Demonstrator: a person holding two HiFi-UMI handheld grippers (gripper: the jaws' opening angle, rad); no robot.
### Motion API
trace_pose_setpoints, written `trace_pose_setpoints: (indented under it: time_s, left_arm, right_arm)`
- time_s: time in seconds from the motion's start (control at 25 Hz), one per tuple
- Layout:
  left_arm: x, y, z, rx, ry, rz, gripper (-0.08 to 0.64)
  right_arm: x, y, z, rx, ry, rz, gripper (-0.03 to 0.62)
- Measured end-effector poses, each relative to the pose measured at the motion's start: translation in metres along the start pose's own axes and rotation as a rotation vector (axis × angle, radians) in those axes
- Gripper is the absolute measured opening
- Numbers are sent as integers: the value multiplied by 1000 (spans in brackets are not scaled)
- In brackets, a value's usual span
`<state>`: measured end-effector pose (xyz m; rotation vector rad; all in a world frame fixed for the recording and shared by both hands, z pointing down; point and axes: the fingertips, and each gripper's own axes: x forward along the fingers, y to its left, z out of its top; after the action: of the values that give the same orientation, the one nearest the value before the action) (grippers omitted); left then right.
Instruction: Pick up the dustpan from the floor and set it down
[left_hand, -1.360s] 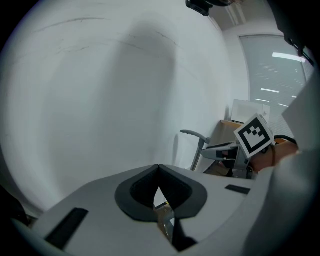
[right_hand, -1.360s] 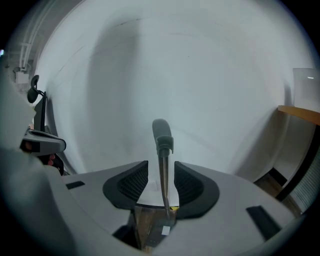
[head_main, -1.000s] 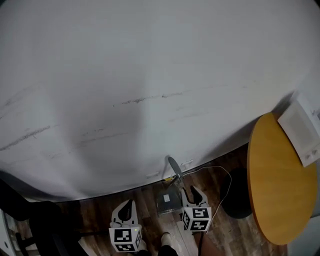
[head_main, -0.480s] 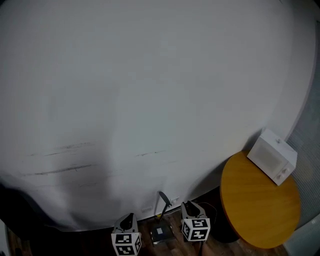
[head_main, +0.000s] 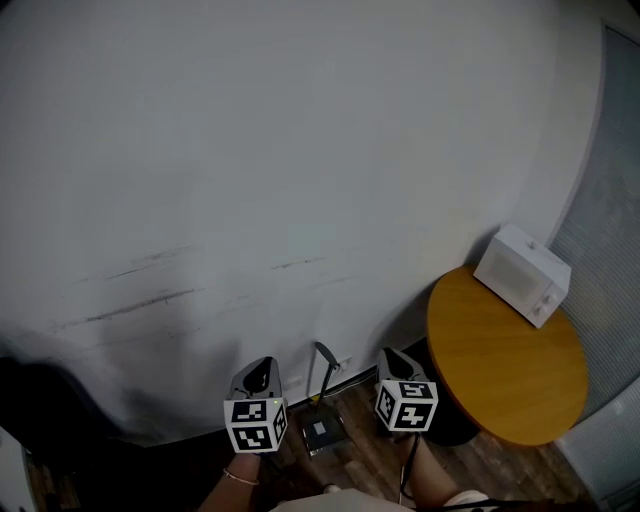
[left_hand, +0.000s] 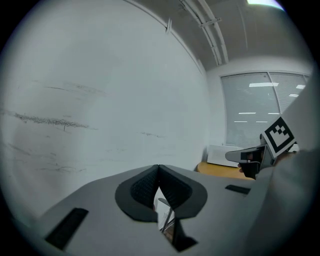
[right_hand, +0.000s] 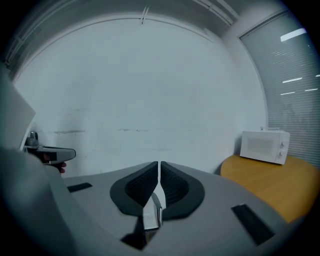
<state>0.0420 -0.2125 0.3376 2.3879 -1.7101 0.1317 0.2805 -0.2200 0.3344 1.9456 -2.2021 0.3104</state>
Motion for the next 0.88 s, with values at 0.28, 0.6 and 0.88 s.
trace_pose_setpoints:
  time_s: [0.28, 0.6, 0.88]
  left_arm:
    - [-2, -9, -9, 17, 25, -16, 17]
    - [7, -21, -9, 34, 28, -22, 17]
    - [17, -33, -10, 40, 31, -11, 17]
  right_arm:
    - [-15, -11, -15, 21, 31, -55, 32]
    - [-13, -17, -19, 13, 36, -53, 32]
    - [-5, -28, -20, 13, 41, -34, 32]
